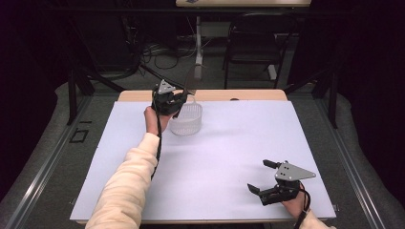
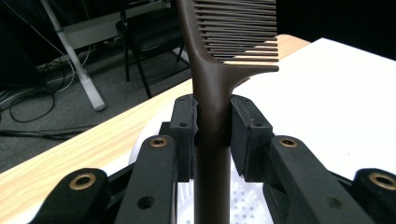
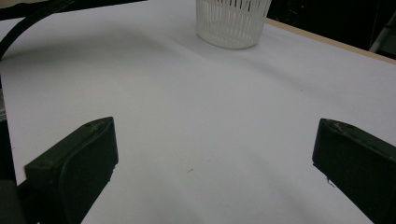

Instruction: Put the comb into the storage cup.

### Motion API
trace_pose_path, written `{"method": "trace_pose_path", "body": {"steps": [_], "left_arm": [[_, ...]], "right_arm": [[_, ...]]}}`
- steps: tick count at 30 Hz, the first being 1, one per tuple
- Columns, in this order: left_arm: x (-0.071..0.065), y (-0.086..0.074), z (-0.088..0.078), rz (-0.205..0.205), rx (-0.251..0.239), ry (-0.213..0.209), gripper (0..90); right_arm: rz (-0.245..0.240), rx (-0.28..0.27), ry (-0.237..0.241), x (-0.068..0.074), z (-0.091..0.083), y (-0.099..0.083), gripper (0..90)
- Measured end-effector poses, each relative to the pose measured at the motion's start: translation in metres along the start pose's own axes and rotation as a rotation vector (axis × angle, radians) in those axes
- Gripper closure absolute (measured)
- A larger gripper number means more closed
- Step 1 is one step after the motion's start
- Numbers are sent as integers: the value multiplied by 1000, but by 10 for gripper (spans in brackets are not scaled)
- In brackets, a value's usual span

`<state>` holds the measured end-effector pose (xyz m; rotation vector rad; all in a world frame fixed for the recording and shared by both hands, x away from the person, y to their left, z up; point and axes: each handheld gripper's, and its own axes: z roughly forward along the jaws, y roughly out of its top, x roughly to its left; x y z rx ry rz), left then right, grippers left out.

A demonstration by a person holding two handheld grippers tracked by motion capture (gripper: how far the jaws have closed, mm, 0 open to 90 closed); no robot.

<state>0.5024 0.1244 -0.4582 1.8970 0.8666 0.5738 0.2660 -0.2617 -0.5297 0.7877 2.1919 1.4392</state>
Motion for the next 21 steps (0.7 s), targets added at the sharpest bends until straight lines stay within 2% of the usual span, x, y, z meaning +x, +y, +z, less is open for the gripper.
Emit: {"method": "trace_pose_path", "body": {"steps": [21], "left_arm": [[4,-9,5,17,55,-10,722]], "right_arm": [[-1,-1,0,0,0,0,0]]}}
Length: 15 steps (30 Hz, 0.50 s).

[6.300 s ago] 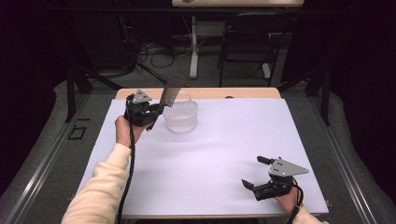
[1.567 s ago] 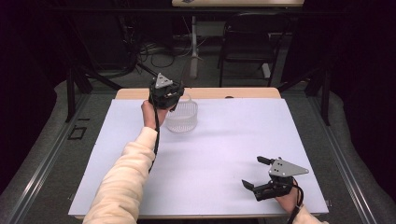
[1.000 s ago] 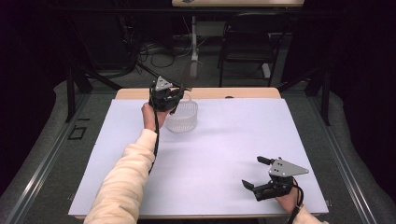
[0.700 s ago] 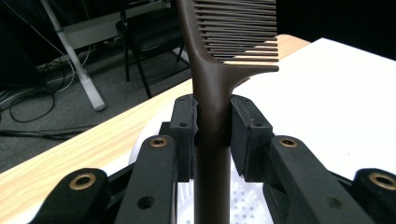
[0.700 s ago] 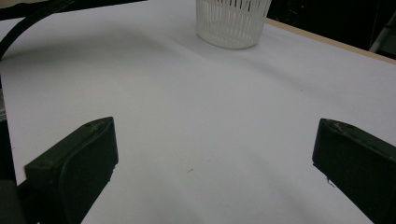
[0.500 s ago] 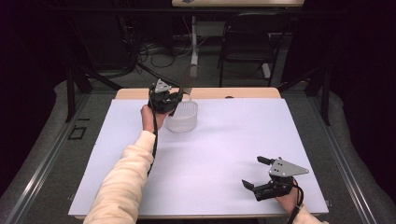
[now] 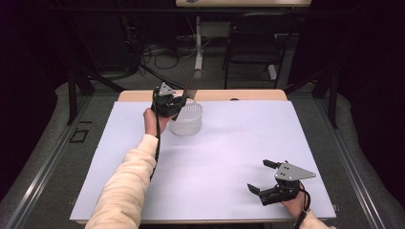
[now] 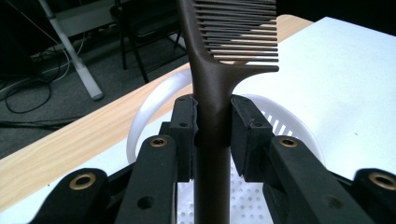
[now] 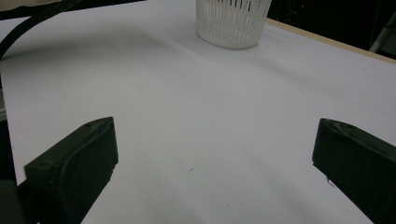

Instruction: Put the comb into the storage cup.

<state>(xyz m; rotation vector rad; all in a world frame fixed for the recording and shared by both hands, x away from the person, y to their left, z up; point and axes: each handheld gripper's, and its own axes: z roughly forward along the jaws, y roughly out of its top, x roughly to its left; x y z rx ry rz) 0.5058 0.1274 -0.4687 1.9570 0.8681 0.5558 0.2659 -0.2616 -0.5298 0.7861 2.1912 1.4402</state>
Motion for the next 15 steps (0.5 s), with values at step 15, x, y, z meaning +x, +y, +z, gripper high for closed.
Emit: {"method": "trace_pose_path", "body": {"steps": [15], "left_arm": [[2,-3,4,5,37,-21,722]], "right_arm": [[-1,-3,-1,0,0,0,0]]}}
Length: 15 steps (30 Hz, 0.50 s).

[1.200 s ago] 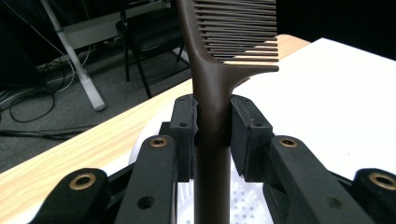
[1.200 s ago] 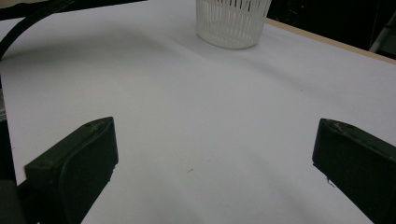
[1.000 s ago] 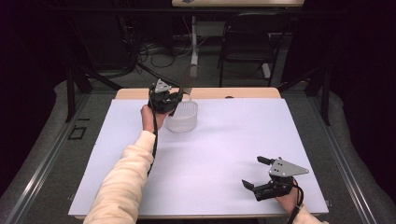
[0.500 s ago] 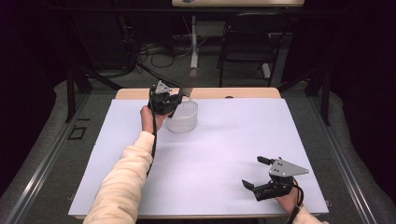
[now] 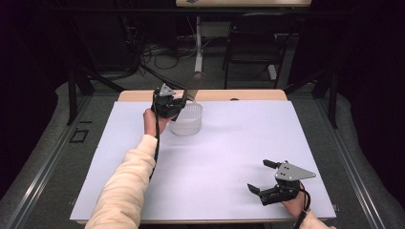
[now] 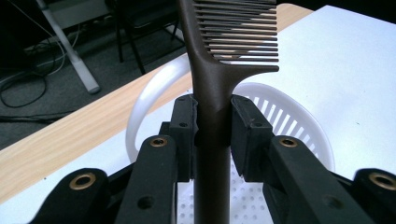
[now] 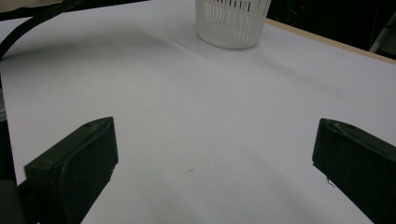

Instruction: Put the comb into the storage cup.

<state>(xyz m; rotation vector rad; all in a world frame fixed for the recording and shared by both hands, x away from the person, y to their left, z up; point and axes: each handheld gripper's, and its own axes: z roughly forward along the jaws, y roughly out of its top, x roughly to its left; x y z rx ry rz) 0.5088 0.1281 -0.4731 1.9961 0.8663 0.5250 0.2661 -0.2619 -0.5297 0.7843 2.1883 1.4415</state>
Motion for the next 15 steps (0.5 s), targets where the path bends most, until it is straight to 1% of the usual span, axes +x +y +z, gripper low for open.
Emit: {"method": "trace_pose_path", "body": {"steps": [11,15], "left_arm": [[0,-1,3,10,31,-18,722],[0,-1,4,14,42,-18,722]], "right_arm": [[1,2,0,0,0,0,0],[0,1,-1,0,0,0,0]]}}
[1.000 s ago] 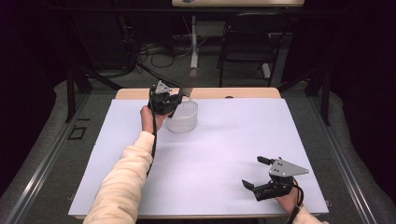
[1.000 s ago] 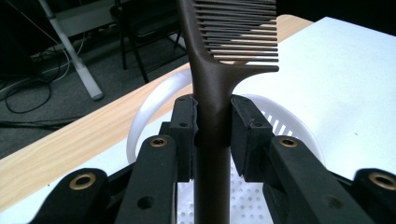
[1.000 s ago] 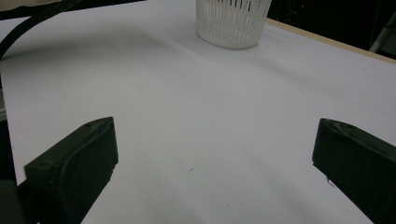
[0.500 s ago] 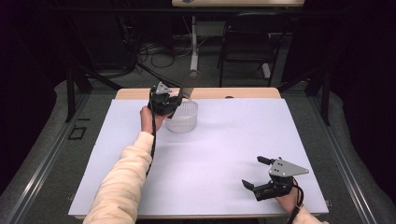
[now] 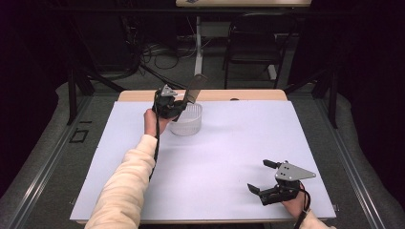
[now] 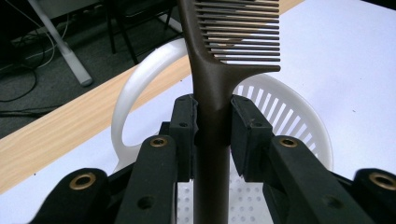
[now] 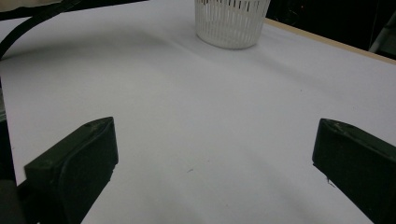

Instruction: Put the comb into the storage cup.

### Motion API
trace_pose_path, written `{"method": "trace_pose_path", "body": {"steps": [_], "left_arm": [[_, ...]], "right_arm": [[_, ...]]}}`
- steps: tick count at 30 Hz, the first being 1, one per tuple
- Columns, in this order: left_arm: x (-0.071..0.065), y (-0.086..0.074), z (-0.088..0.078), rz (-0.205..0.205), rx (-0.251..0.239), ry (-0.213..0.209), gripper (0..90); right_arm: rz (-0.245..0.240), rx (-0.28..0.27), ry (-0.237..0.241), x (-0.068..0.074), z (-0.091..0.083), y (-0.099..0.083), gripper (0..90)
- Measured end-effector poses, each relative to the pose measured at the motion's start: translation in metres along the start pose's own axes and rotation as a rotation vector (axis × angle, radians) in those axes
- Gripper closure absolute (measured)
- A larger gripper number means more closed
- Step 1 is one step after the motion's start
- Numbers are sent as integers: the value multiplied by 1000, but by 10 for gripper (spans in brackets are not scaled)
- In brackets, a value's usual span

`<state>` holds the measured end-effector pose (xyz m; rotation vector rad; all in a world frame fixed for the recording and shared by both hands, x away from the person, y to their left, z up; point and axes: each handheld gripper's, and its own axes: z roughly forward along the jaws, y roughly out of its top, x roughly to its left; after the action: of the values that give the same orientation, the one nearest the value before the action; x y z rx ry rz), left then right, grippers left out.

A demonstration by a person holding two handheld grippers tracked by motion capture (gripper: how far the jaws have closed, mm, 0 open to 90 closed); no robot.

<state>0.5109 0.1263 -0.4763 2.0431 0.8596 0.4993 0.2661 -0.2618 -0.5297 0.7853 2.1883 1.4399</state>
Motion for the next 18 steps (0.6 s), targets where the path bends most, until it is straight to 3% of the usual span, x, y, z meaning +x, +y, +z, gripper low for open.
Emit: {"method": "trace_pose_path", "body": {"steps": [18], "left_arm": [[-2,-2,4,22,36,-8,722]], "right_arm": [[3,3,2,0,0,0,0]]}}
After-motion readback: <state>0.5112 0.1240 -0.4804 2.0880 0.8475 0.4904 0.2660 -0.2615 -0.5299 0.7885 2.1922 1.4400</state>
